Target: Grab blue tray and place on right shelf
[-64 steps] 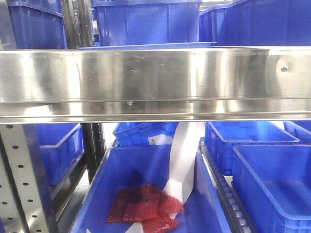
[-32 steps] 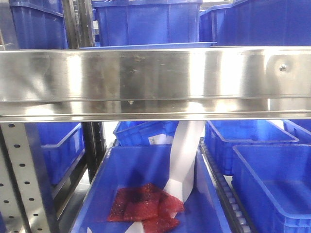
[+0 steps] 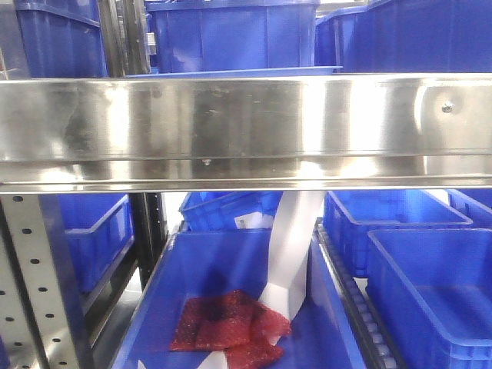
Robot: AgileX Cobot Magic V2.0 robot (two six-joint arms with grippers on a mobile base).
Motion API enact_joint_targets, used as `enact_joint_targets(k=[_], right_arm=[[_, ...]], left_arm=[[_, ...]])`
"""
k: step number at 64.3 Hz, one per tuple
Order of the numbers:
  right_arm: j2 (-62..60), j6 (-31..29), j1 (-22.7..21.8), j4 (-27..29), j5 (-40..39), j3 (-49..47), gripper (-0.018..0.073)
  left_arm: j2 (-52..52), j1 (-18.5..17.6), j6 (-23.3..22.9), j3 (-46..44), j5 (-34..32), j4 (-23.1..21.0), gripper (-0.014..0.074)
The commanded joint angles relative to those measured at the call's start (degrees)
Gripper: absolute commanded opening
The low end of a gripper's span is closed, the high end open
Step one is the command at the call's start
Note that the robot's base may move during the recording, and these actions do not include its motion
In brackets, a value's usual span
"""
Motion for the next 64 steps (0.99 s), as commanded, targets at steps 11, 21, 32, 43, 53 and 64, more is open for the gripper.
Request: enact_joint_targets(k=[11,21,32,43,53,64], right_arm=[[0.4,-0.6,0.0,-1.2,-5.2,-1.4,0.0056],[0.4,-0.6,0.0,-1.2,-5.2,-1.4,0.0056],[0.4,-0.6,0.0,-1.2,-5.2,-1.4,0.0056],[0.4,-0.6,0.0,-1.2,-5.2,-1.4,0.0056],[0.4,-0.6,0.0,-1.2,-5.2,-1.4,0.0056],[0.4,-0.6,0.0,-1.2,-5.2,-1.4,0.0056]], left_arm=[[0.6,-0.3,0.3,-1.5,-5.0,0.2,-0.0048],[0.6,-0.1,0.3,-1.5,-4.9,-0.4,-0.0048],[-1.2,6.4,2.8,-0.4,-5.4,-2.9,-0.0048],[-6.5,17.5,10.9,6.7,-9.9,-8.9,-0.0048],[-11.6,23.2,10.9,16.7,-16.6,-9.3,-0.0048],[-12.0,23.3,10.9,27.5,-29.3,-9.3,-0.0048]])
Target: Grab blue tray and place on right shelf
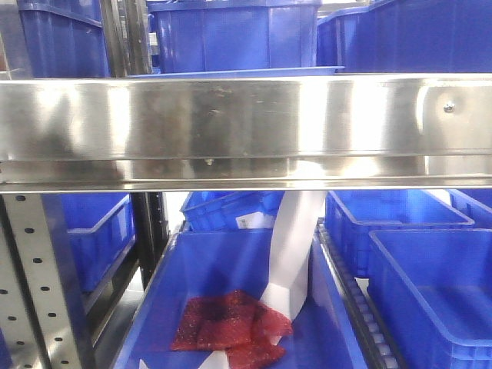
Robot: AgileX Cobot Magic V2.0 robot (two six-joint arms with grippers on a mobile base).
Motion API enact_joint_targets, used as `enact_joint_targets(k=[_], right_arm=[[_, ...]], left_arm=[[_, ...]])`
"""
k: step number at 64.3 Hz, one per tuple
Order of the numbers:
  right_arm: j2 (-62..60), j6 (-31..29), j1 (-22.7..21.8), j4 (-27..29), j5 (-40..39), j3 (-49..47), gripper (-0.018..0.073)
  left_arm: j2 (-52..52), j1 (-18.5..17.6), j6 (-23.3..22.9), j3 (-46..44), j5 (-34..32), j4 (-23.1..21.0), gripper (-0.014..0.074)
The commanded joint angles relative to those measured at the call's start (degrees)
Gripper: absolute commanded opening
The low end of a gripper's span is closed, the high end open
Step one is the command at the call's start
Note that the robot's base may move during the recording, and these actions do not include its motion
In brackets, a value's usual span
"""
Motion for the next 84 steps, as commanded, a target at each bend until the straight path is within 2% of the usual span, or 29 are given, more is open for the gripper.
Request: enact_joint_targets(k=[1,5,7,62,69,75,78,84], right_arm=[[0.4,-0.6,0.0,-1.2,-5.0,-1.4,0.0056],[0.4,-0.6,0.0,-1.2,-5.0,-1.4,0.0056],[0.4,-0.6,0.0,-1.2,-5.0,-1.4,0.0056],[0.4,-0.7,-0.2,-1.2,-5.0,-1.2,0.0056],[0.1,-6.2,-3.7,2.4,-5.0,0.3,0.0056],[-1.9,-17.1,-10.2,12.8,-6.2,3.4,0.0056],[-3.7,-21.4,-13.7,16.1,-7.5,5.1,0.0056],[-7.9,-23.3,-18.8,19.1,-10.6,9.6,0.0056]], left_arm=[[-0.8,0.1,0.3,2.8,-13.2,-0.7,-0.0048],[-0.8,0.1,0.3,6.2,-19.3,-0.7,-0.0048],[-0.8,0.0,0.3,5.6,-16.1,-0.7,-0.0048],[-0.7,-0.2,0.3,5.8,-16.8,-0.7,-0.0048],[-0.7,-0.2,0.3,5.8,-16.8,-0.7,-0.0048],[-0.7,-0.2,0.3,5.8,-16.8,-0.7,-0.0048],[-0.7,-0.2,0.3,5.8,-16.8,-0.7,-0.0048],[-0.7,-0.2,0.3,5.8,-16.8,-0.7,-0.0048]])
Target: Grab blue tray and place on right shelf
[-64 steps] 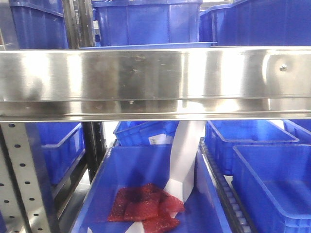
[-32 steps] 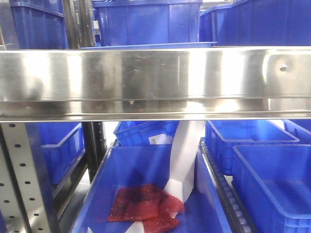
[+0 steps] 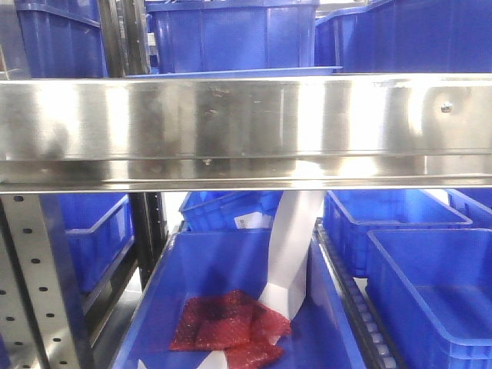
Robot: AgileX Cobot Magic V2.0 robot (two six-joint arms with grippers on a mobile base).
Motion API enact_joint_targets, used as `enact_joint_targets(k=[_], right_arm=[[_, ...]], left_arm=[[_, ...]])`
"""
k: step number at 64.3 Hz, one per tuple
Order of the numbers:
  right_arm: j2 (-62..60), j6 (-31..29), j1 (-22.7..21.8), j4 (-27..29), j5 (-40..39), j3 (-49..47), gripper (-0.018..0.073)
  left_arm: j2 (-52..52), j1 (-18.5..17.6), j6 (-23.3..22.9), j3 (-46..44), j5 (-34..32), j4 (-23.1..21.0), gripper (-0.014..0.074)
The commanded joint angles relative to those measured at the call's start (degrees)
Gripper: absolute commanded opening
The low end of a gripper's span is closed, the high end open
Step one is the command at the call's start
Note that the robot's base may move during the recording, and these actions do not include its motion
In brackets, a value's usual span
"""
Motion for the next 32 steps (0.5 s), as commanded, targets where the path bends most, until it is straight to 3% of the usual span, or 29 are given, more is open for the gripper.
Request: enact_joint_targets(k=[1,9,20,32], right_arm=[[-3.1,-3.4,-4.5,3.1,-8.3,2.2,0.0056],[-8.9,-3.4,-7.6,4.6,-12.1,9.2,0.0056],[-14.1,-3.3,-8.1,4.8,-18.8,18.3,0.0056],[-14.0,-3.4,-8.1,4.8,-16.8,17.9,0.0056]], left_arm=[[-0.7,-0.2,0.3,1.8,-5.6,-0.4,-0.0048],[-0.7,-0.2,0.3,1.8,-5.6,-0.4,-0.0048],[-0.7,-0.2,0.3,1.8,-5.6,-0.4,-0.0048],[-0.7,-0.2,0.3,1.8,-5.6,-0.4,-0.0048]])
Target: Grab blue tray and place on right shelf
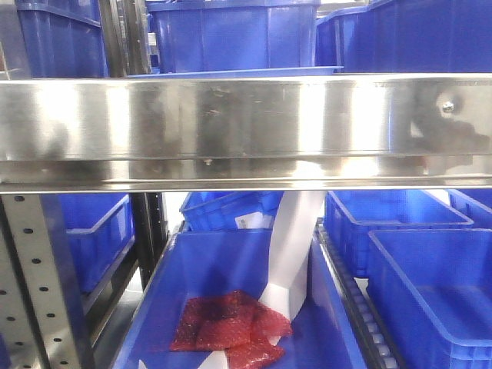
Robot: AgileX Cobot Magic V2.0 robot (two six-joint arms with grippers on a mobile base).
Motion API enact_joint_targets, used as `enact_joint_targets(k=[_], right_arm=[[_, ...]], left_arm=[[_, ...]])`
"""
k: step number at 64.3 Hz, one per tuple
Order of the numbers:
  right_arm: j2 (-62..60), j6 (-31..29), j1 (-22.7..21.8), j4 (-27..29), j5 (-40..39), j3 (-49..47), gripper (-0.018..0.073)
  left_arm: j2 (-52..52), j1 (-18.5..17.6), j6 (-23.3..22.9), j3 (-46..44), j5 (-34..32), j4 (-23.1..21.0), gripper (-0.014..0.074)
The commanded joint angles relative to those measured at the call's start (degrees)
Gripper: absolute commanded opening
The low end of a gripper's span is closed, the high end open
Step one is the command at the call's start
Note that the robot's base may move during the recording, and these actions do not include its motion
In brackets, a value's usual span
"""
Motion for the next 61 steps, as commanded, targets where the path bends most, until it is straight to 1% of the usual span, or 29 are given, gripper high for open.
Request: enact_joint_targets(k=[1,61], right_arm=[[-1.2,-0.5,-0.3,0.3,-6.1,-1.4,0.0056],[-1.2,-0.5,-0.3,0.3,-6.1,-1.4,0.0056]], left_arm=[[-0.7,-0.2,0.3,1.8,-5.6,-0.4,-0.0048],[-0.7,-0.2,0.3,1.8,-5.6,-0.4,-0.0048]])
